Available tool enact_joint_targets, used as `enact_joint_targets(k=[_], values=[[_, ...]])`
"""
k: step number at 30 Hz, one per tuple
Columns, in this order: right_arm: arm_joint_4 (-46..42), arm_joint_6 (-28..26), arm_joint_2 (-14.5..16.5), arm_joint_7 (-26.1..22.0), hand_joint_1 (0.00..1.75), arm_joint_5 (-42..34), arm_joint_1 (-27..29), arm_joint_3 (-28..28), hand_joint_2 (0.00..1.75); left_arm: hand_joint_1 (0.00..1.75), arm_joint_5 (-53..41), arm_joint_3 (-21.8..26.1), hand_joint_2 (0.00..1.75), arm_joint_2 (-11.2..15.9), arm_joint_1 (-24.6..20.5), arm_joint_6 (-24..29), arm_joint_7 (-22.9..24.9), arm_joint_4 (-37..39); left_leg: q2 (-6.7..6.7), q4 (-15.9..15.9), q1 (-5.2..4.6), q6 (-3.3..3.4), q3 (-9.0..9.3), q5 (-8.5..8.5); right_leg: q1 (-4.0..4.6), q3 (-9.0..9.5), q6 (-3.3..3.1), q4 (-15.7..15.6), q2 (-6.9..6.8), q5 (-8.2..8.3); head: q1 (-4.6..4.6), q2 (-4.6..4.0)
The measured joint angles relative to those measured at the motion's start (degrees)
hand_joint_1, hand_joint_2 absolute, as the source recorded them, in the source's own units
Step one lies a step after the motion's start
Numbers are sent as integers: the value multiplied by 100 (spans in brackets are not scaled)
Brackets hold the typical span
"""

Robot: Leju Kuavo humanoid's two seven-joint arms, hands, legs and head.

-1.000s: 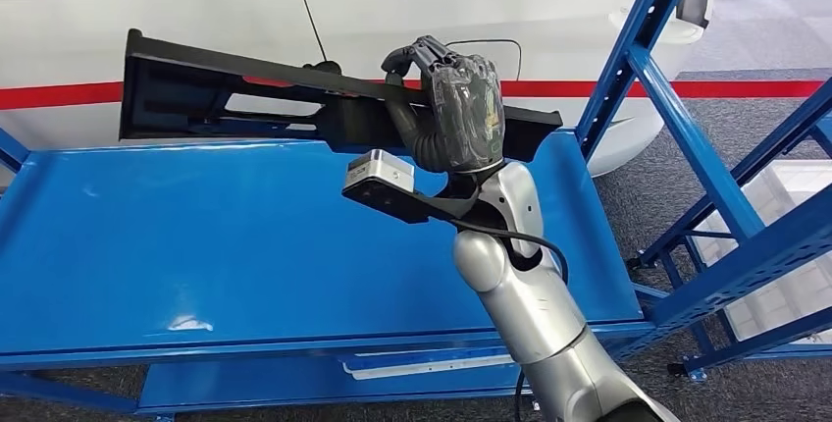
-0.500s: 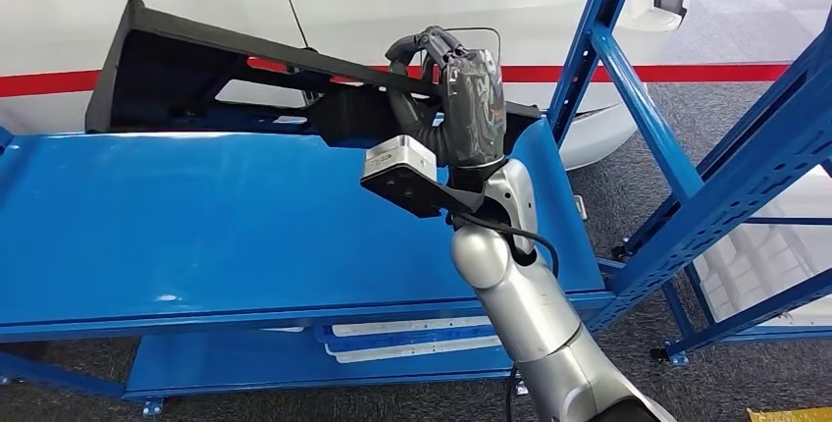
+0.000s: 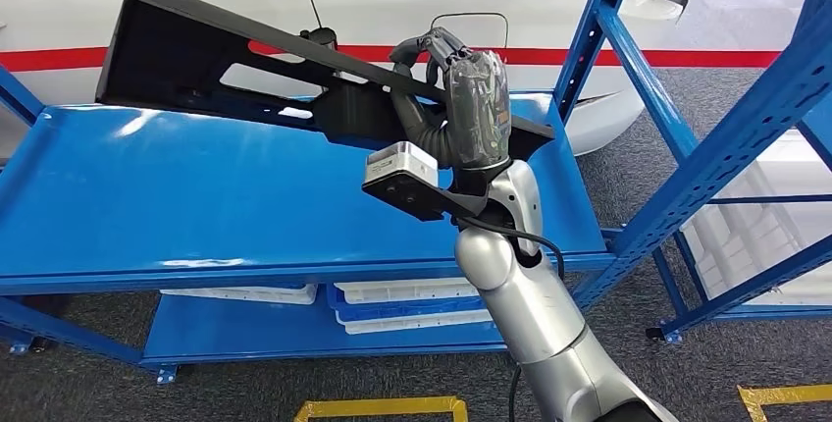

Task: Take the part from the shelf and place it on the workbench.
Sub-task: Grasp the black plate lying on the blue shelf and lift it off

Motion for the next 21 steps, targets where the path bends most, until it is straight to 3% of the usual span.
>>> enact_joint_targets(k=[2, 4, 5, 7, 9, 10, 11, 12, 13, 14, 16, 18, 20, 21], values=[[-3, -2, -3, -13, 175, -25, -2, 0, 175, 0, 0, 1, 0, 1, 1, 4, 4, -1, -7, 53, -18, -55, -56, 58, 13, 99, -82, -205, 19, -56, 1, 0], [-4, -6, -11, -51, 175, -101, 1, 0, 175, 0, 3, 1, 0, 3, 6, 10, 13, -1, -20, 93, -2, -99, -120, 90, -25, 11, -156, -161, 24, 6, -7, 0], [-3, -10, -13, -86, 175, -162, 3, 0, 175, 0, 7, 1, 0, 4, 11, 11, 18, -1, -27, 171, 16, -124, -178, -2, -44, -36, -200, -152, 18, 55, -18, 0], [-2, -15, -11, -165, 175, -299, 5, 1, 175, 0, 23, 2, 0, 4, 18, 4, 25, -1, -38, 581, 44, -181, -345, -444, -54, -151, -279, -144, 8, 167, -46, 0], [-2, -14, -9, -240, 175, -461, 20, 1, 175, 0, 38, 6, 0, 4, 18, -9, 25, -1, -40, 1293, 52, -214, -515, -965, -35, -278, -317, -140, 1, 270, -69, 0], [-2, -12, -9, -272, 175, -535, 33, 2, 175, 0, 41, 11, 0, 5, 18, -17, 24, -1, -40, 1594, 56, -220, -554, -1099, -28, -342, -318, -138, -2, 321, -75, 0], [-3, -10, -9, -302, 175, -607, 48, 2, 175, 0, 42, 18, 0, 5, 18, -28, 23, -1, -40, 1766, 59, -219, -531, -1126, -24, -406, -313, -135, -4, 370, -76, 0], [-8, -9, -10, -320, 175, -649, 62, 2, 175, 0, 44, 25, 0, 5, 18, -42, 24, -1, -40, 1730, 64, -213, -403, -1038, -23, -466, -301, -134, -4, 417, -77, 0], [-21, -11, -11, -330, 175, -668, 74, 2, 175, 0, 45, 30, 0, 9, 17, -66, 25, -1, -41, 1485, 69, -203, -167, -899, -27, -519, -281, -133, -2, 463, -77, 0], [-47, -17, -14, -335, 175, -673, 86, 1, 175, 0, 42, 33, 0, 15, 14, -97, 29, -1, -48, 1109, 76, -196, 133, -790, -30, -558, -253, -132, 2, 503, -79, 0], [-128, -39, -29, -333, 175, -664, 114, -1, 175, 0, 23, 33, 0, 32, 5, -174, 47, -1, -94, 363, 67, -186, 659, -746, -12, -610, -178, -131, 5, 581, -76, 0], [-199, -63, -60, -331, 175, -660, 144, -1, 175, 0, 4, 31, 0, 46, -1, -226, 67, -1, -136, 100, 27, -149, 791, -790, 13, -628, -89, -142, 0, 661, -64, 0], [-248, -82, -111, -330, 175, -657, 191, -5, 175, 0, -20, 30, 0, 57, -1, -244, 91, -1, -118, 80, -3, -32, 720, -701, 24, -670, -10, -130, -3, 687, -59, 0], [-275, -89, -143, -328, 175, -654, 219, -9, 175, 0, -38, 30, 0, 63, -2, -247, 110, -1, -101, 68, -11, 43, 670, -640, 25, -733, -8, -48, -2, 598, -51, 0]])
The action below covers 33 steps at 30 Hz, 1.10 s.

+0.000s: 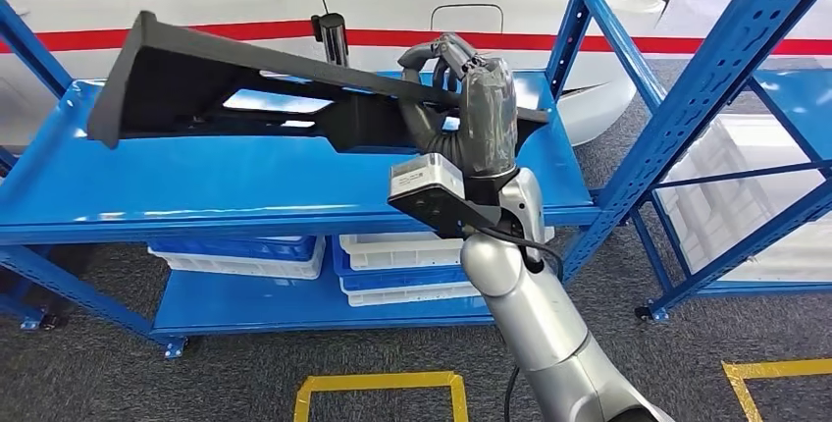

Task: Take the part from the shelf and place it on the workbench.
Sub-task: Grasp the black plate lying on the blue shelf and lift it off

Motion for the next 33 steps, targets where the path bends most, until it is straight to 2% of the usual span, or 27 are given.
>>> enact_joint_targets(k=[2, 4, 5, 6, 7, 8, 10, 11, 12, 14, 15, 16, 17, 18, 19, 20, 21, 22, 23, 25, 26, 27, 29, 30, 31, 32, 33], values=[[-72, -35, -62, 11, 175, 38, 71, -11, 175, 0, -55, -2, 0, 15, -3, 0, 47, -1, 30, -13, -20, 118, -146, 134, -7, -222, -72, 536, 0, -447, 17, 0], [-177, -88, -123, 54, 175, 119, 170, -26, 175, 0, -124, -7, 0, 33, -3, -4, 98, -1, 40, -9, -59, 172, -323, 265, 3, -425, -112, 1313, 0, -874, 32, 0], [-241, -107, -159, 89, 175, 165, 226, -37, 175, 0, -161, -13, 0, 39, -3, -16, 118, -1, 43, -6, -83, 185, -410, 331, 13, -435, -91, 1561, 0, -934, 33, 0], [-309, -119, -197, 127, 175, 206, 282, -49, 175, 0, -201, -22, 0, 45, -3, -39, 130, -1, 44, -4, -109, 194, -493, 395, 29, -352, -60, 1619, 0, -892, 35, 0], [-384, -124, -236, 161, 175, 245, 335, -68, 175, 0, -234, -36, 0, 52, -3, -79, 135, -1, 43, -3, -138, 200, -571, 458, 55, -165, -41, 1471, 0, -785, 35, 1], [-465, -131, -269, 184, 175, 274, 378, -91, 175, 0, -270, -49, 0, 59, -5, -130, 131, -1, 41, 0, -158, 205, -636, 519, 97, 122, -60, 1131, -1, -682, 35, 1], [-641, -161, -320, 207, 175, 321, 452, -144, 175, 0, -342, -83, 0, 67, -10, -233, 115, -1, 41, 6, -199, 185, -732, 630, 191, 767, -186, 232, -15, -670, 30, 1], [-727, -186, -342, 214, 175, 353, 490, -170, 175, 0, -383, -100, 0, 73, -12, -274, 108, -1, 49, 1, -201, 167, -756, 686, 224, 965, -248, -101, -19, -712, 20, 1], [-807, -209, -367, 226, 175, 399, 538, -196, 175, 0, -418, -122, 0, 79, -13, -308, 104, -1, 58, -9, -200, 139, -771, 738, 238, 1051, -293, -288, -23, -745, 15, 1], [-945, -238, -421, 276, 175, 533, 657, -254, 175, 0, -481, -169, 0, 101, -13, -370, 97, -1, 59, -19, -175, 75, -797, 792, 198, 1009, -350, -378, -25, -658, 13, 0], [-1008, -239, -443, 313, 175, 610, 717, -281, 175, 0, -512, -192, 0, 111, -13, -405, 90, -1, 43, 41, -160, 32, -831, 689, 160, 975, -396, -400, -32, -592, 19, 0], [-1071, -239, -458, 349, 175, 681, 778, -304, 175, 0, -541, -214, 0, 120, -13, -439, 80, -1, 24, 196, -140, -18, -888, 472, 121, 941, -433, -420, -39, -514, 9, 0], [-1136, -239, -468, 383, 175, 746, 834, -326, 175, 0, -571, -233, 0, 128, -14, -475, 68, -1, 7, 463, -103, -73, -965, 165, 90, 888, -458, -426, -45, -438, 3, 0], [-1202, -237, -476, 412, 175, 799, 896, -348, 175, 0, -604, -255, 0, 132, -15, -501, 60, -1, 3, 823, -63, -134, -1049, -150, 79, 816, -467, -423, -44, -365, -14, 1], [-1264, -232, -485, 433, 175, 844, 965, -374, 175, 0, -633, -282, 0, 137, -16, -518, 54, -1, 3, 1203, -16, -193, -1119, -370, 69, 742, -453, -418, -45, -292, -24, 1], [-1321, -224, -496, 454, 175, 883, 1036, -405, 175, 0, -658, -309, 0, 145, -19, -522, 50, -1, 6, 1504, 32, -247, -1144, -443, 55, 649, -426, -409, -48, -224, -26, 1], [-1367, -214, -509, 470, 175, 915, 1103, -433, 175, 0, -674, -331, 0, 156, -21, -516, 52, -1, 7, 1661, 78, -298, -1099, -381, 37, 559, -392, -393, -51, -161, -28, 1], [-1402, -205, -523, 482, 175, 938, 1160, -458, 175, 0, -681, -347, 0, 166, -23, -506, 57, -2, 8, 1622, 121, -342, -963, -225, 11, 471, -353, -368, -54, -110, -26, 0], [-1430, -200, -539, 490, 175, 952, 1202, -482, 175, 0, -681, -356, 0, 176, -28, -497, 63, -2, 9, 1381, 164, -389, -720, -64, -16, 379, -310, -323, -55, -69, -28, 0], [-1470, -196, -570, 491, 175, 962, 1245, -521, 175, 0, -681, -367, 0, 190, -46, -491, 76, -2, -12, 593, 210, -458, -116, -37, -41, 213, -227, -192, -53, -12, -36, 0], [-1486, -196, -585, 487, 175, 958, 1255, -542, 175, 0, -681, -371, 0, 195, -55, -493, 80, -2, -22, 272, 210, -450, 95, -118, -37, 153, -181, -138, -52, 18, -37, 0], [-1497, -195, -597, 474, 175, 942, 1264, -560, 175, 0, -680, -373, 0, 198, -62, -494, 84, -2, -32, 89, 186, -411, 190, -202, -24, 117, -126, -112, -53, 56, -36, 1], [-1503, -202, -635, 399, 175, 844, 1304, -597, 175, 0, -677, -370, 0, 205, -64, -476, 119, -2, -22, 21, 134, -247, 138, -170, -14, 79, -3, -128, -55, 149, -31, 1], [-1501, -212, -660, 342, 175, 769, 1338, -616, 175, 0, -677, -368, 0, 207, -65, -454, 149, -1, -9, 7, 112, -159, 91, -104, -23, 42, 30, -110, -52, 133, -35, 1], [-1499, -222, -688, 280, 175, 689, 1375, -634, 175, 0, -678, -367, 0, 208, -65, -427, 185, 1, 8, -11, 100, -67, 29, -31, -31, -26, 24, -17, -48, 21, -28, 0], [-1496, -237, -716, 220, 175, 613, 1418, -657, 175, 0, -678, -366, 0, 210, -65, -385, 224, 1, 25, -26, 95, 12, -56, 55, -42, -132, -9, 201, -42, -196, -8, 0], [-1494, -258, -739, 163, 175, 551, 1468, -678, 175, 0, -676, -366, 0, 214, -65, -333, 265, 1, 32, -25, 78, 56, -146, 133, -52, -254, -53, 529, -36, -474, 12, 0]])
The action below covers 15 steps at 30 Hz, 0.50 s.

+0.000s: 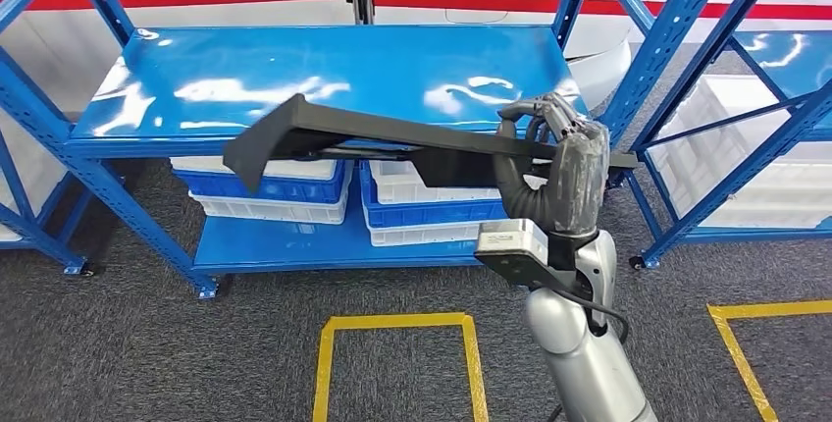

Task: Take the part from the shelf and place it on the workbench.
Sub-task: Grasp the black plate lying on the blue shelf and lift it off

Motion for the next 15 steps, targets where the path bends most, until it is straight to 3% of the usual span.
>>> enact_joint_targets(k=[2, 3, 4, 6, 8, 9, 10, 12, 13, 15], values=[[2, -59, -30, -92, 175, -84, 148, -32, 175, 0, 2, 2, 0, 9, 10, 173, 148, -1, 6, 6, -22, 40, -218, 164, 1, -179, -8, 772, 9, -429, 40, 0], [1, -92, -38, -122, 175, -100, 242, -39, 175, 0, -2, 3, 0, 15, 18, 269, 247, 0, 8, 10, -32, 40, -322, 242, 3, -169, 36, 1019, 12, -468, 44, 1], [1, -121, -44, -140, 175, -107, 337, -41, 175, 0, -14, 3, 0, 22, 27, 353, 346, 0, 9, 14, -40, 34, -420, 315, 7, -74, 94, 1095, 15, -403, 47, 1], [-4, -150, -49, -142, 175, -108, 489, -39, 175, 0, -62, 3, 0, 44, 44, 451, 502, 0, 7, 24, -51, 3, -594, 460, 16, 434, 166, 632, 16, -175, 48, 2], [-17, -149, -49, -107, 175, -123, 556, -36, 175, 0, -85, 4, 0, 67, 57, 493, 577, 0, 4, 36, -67, -56, -707, 591, 61, 1153, 99, -300, 20, -229, 44, 1], [-24, -145, -48, -88, 175, -134, 568, -33, 175, 0, -75, 10, 0, 81, 61, 508, 590, -1, 5, 31, -71, -89, -729, 656, 90, 1364, 48, -638, 25, -310, 43, 1], [-29, -139, -46, -72, 175, -143, 581, -27, 175, 0, -60, 18, 0, 96, 67, 529, 596, 0, 6, 17, -72, -127, -741, 719, 126, 1472, -1, -844, 29, -372, 42, 1], [-31, -114, -35, -50, 175, -152, 604, -1, 175, 0, -48, 34, 0, 130, 90, 582, 618, 0, 0, -5, -49, -201, -771, 790, 108, 1389, -84, -885, 22, -306, 39, 1], [-29, -91, -21, -42, 175, -155, 610, 23, 175, 0, -55, 37, 0, 144, 102, 614, 637, 1, -6, 61, -34, -233, -809, 674, 81, 1337, -142, -881, 14, -244, 33, 1], [-30, -56, 27, -31, 175, -164, 607, 78, 175, 0, -69, 36, 0, 166, 120, 676, 686, 1, -17, 497, -3, -287, -935, 106, 25, 1205, -259, -887, -9, -95, 11, 0]])
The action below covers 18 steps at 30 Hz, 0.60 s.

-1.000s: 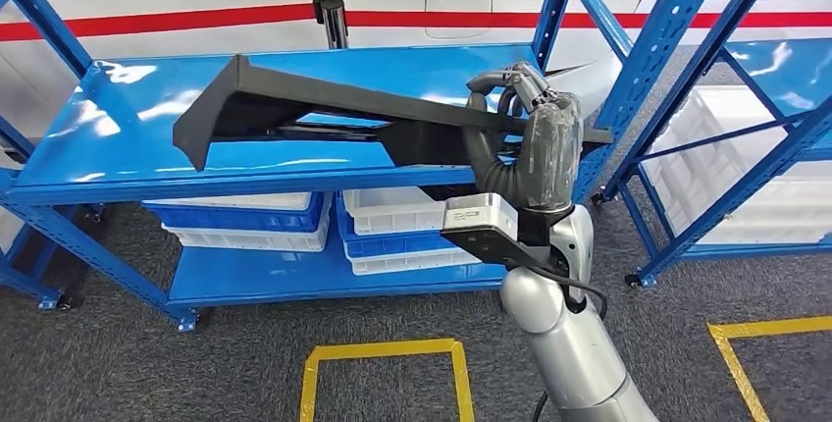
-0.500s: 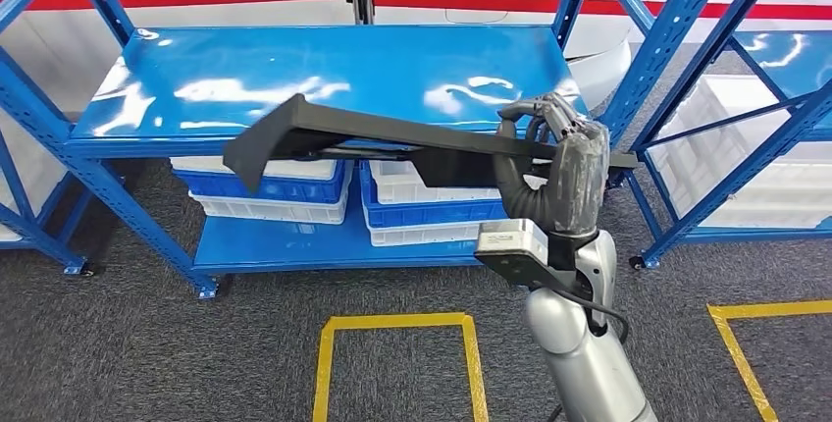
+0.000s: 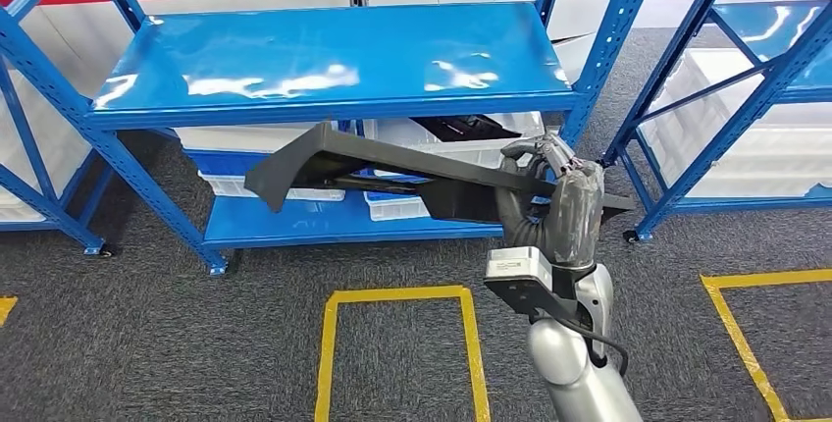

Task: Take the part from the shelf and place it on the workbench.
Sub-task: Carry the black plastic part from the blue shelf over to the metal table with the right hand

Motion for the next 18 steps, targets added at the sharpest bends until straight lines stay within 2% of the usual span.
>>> enact_joint_targets(k=[1, 2, 3, 4, 5, 6, 7, 8, 9, 10, 12, 13, 14, 15, 17, 18], values=[[-2, 7, 31, 6, 175, -2, -1, 26, 175, 0, -3, 1, 0, 2, 3, 31, 22, 0, -3, 351, 5, -29, -62, -331, 14, -67, -35, 2, -4, 70, -9, 0], [-5, 4, 65, 21, 175, -3, -1, 51, 175, 0, -4, 1, 0, 2, 5, 70, 37, 0, -7, 715, 13, -59, -105, -551, 25, -140, -50, 6, -12, 141, -15, 0], [-8, 1, 102, 40, 175, -3, 1, 80, 175, 0, -2, 1, 0, 2, 4, 107, 44, 0, -11, 1010, 23, -89, -109, -609, 34, -224, -44, 17, -18, 213, -13, 0], [-12, -5, 137, 64, 175, -3, 7, 108, 175, 0, 3, 2, 0, 2, 2, 136, 42, 0, -10, 1168, 37, -113, -53, -525, 38, -311, -31, 36, -21, 280, -16, 1], [-16, -12, 170, 89, 175, -2, 19, 136, 175, 0, 21, 5, 0, 2, -2, 144, 26, -1, -9, 1136, 55, -129, 97, -357, 36, -415, -12, 67, -22, 338, -16, 1], [-19, -20, 197, 107, 175, -2, 37, 157, 175, 0, 44, 9, 0, 3, -7, 121, 3, -1, -9, 902, 74, -137, 347, -206, 30, -512, 13, 112, -22, 384, -19, 0], [-21, -30, 217, 126, 175, -4, 57, 172, 175, 0, 63, 14, 0, 4, -17, 73, -21, -2, -12, 539, 84, -137, 645, -176, 31, -599, 41, 163, -21, 414, -21, 1], [-18, -46, 234, 145, 175, -27, 75, 183, 175, 0, 78, 20, 0, 7, -26, 5, -48, -2, -19, 140, 82, -118, 931, -229, 37, -669, 74, 214, -24, 442, -15, 1], [-7, -66, 248, 161, 175, -66, 81, 187, 175, 0, 81, 23, 0, 11, -36, -66, -71, -2, -25, -169, 71, -91, 1120, -325, 47, -719, 116, 252, -31, 474, -10, 1], [16, -83, 259, 173, 175, -129, 69, 191, 175, 0, 84, 29, 0, 15, -46, -120, -96, -2, -30, -343, 48, -52, 1199, -410, 55, -754, 159, 269, -38, 515, -4, 2], [100, -97, 273, 194, 175, -302, -14, 192, 175, 0, 137, 55, 0, 22, -59, -188, -184, -2, -17, -435, 18, 72, 1156, -365, 73, -804, 252, 274, -40, 604, 3, 1], [157, -93, 274, 210, 175, -387, -82, 192, 175, 0, 184, 83, 0, 24, -68, -203, -244, -1, 0, -455, 6, 138, 1112, -298, 72, -849, 272, 312, -32, 575, 5, 1], [216, -88, 274, 228, 175, -455, -166, 193, 175, 0, 237, 114, 0, 26, -77, -224, -305, -1, 22, -478, 3, 205, 1045, -219, 77, -933, 259, 446, -19, 437, 17, 1], [279, -75, 273, 250, 175, -512, -257, 193, 175, 0, 277, 143, 0, 28, -86, -247, -367, -2, 41, -493, 3, 253, 960, -134, 78, -1040, 222, 688, -6, 206, 37, 0], [402, -39, 274, 297, 175, -598, -433, 194, 175, 0, 311, 187, 0, 37, -95, -306, -455, -4, 59, -489, -11, 295, 758, 28, 64, -1236, 160, 1396, 9, -299, 65, 0], [468, -15, 274, 326, 175, -638, -504, 194, 175, 0, 316, 208, 0, 40, -95, -336, -489, -4, 63, -484, -16, 294, 651, 112, 57, -1263, 186, 1705, 11, -406, 69, 0]])
